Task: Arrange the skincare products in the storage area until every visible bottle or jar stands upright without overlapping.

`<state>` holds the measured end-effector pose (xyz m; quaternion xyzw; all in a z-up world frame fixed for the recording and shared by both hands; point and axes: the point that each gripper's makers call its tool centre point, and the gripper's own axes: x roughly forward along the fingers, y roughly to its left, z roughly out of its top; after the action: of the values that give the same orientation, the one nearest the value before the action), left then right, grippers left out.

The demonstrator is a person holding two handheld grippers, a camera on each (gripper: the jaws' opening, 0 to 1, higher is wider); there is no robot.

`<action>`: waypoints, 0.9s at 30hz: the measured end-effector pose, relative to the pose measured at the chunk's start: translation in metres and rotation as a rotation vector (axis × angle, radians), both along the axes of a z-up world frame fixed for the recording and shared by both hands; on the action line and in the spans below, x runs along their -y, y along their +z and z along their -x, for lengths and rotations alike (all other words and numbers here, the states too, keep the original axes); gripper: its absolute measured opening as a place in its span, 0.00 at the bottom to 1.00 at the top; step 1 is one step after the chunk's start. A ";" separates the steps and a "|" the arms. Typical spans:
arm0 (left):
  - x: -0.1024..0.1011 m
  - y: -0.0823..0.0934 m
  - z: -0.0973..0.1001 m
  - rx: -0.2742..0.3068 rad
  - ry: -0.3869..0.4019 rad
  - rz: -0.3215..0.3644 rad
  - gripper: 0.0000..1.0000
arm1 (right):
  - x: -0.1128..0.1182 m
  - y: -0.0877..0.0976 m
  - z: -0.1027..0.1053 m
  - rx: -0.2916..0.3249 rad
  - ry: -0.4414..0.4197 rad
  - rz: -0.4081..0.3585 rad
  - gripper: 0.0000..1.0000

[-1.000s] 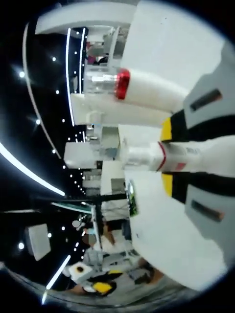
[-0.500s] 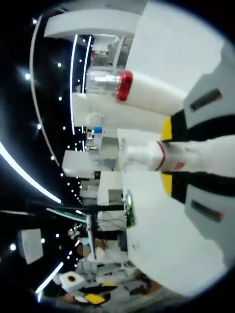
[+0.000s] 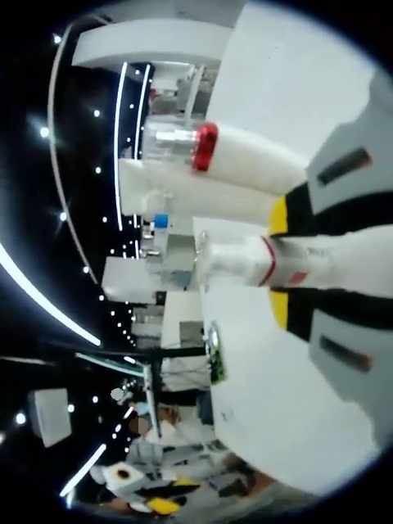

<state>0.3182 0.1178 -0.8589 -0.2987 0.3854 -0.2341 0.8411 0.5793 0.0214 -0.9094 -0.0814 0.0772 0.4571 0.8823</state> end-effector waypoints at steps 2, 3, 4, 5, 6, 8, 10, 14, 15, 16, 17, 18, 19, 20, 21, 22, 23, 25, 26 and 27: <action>0.001 0.001 0.000 0.004 -0.005 -0.001 0.31 | 0.001 -0.003 0.001 -0.007 -0.002 0.016 0.21; 0.000 0.001 0.000 0.006 -0.005 -0.002 0.30 | 0.002 -0.006 0.002 -0.008 -0.002 0.033 0.22; 0.000 0.002 0.000 0.006 -0.003 -0.001 0.31 | 0.002 -0.006 0.003 -0.010 -0.002 0.033 0.24; -0.001 0.002 0.000 0.007 0.000 0.000 0.31 | 0.002 -0.007 0.004 -0.016 -0.002 0.035 0.27; -0.002 0.001 0.001 0.007 0.003 0.000 0.30 | 0.003 -0.007 0.005 -0.017 -0.003 0.035 0.29; -0.003 0.000 0.001 0.006 0.006 0.002 0.30 | 0.005 -0.009 0.006 -0.040 -0.005 0.039 0.29; -0.002 -0.002 0.001 0.004 0.012 0.011 0.30 | 0.008 -0.013 0.007 -0.043 -0.005 0.070 0.28; 0.003 -0.003 0.001 0.002 0.006 0.026 0.30 | 0.013 -0.025 0.010 -0.072 0.019 0.130 0.25; 0.004 -0.004 0.001 0.003 0.001 0.026 0.30 | 0.014 -0.027 0.010 -0.069 0.023 0.143 0.24; 0.004 -0.004 0.001 0.004 -0.001 0.026 0.30 | 0.014 -0.027 0.010 -0.074 0.026 0.146 0.24; 0.005 -0.004 0.001 0.005 -0.004 0.027 0.30 | 0.014 -0.027 0.010 -0.088 0.023 0.148 0.24; 0.005 -0.004 0.001 0.007 -0.004 0.030 0.30 | 0.015 -0.027 0.010 -0.087 0.020 0.151 0.24; 0.005 -0.004 0.001 0.007 -0.002 0.033 0.30 | 0.016 -0.027 0.008 -0.086 0.011 0.157 0.23; 0.005 -0.005 0.002 0.006 -0.001 0.036 0.30 | 0.016 -0.028 0.006 -0.092 0.002 0.158 0.23; 0.006 -0.005 0.002 0.005 -0.001 0.038 0.30 | 0.017 -0.030 0.004 -0.111 -0.013 0.154 0.22; 0.006 -0.005 0.003 0.005 -0.003 0.038 0.30 | 0.016 -0.030 0.003 -0.118 -0.017 0.153 0.22; 0.006 -0.005 0.003 0.004 -0.005 0.038 0.30 | 0.016 -0.031 0.001 -0.122 -0.021 0.156 0.22; 0.006 -0.006 0.004 0.001 -0.008 0.035 0.30 | 0.015 -0.032 -0.001 -0.131 -0.031 0.155 0.21; 0.005 -0.005 0.004 0.001 -0.007 0.035 0.30 | 0.016 -0.032 -0.002 -0.135 -0.035 0.155 0.21; 0.004 -0.004 0.004 0.003 -0.004 0.035 0.30 | 0.016 -0.033 -0.004 -0.141 -0.040 0.157 0.20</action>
<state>0.3146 0.1139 -0.8631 -0.3120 0.3805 -0.2432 0.8359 0.5833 0.0054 -0.9427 -0.1163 0.1765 0.4364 0.8745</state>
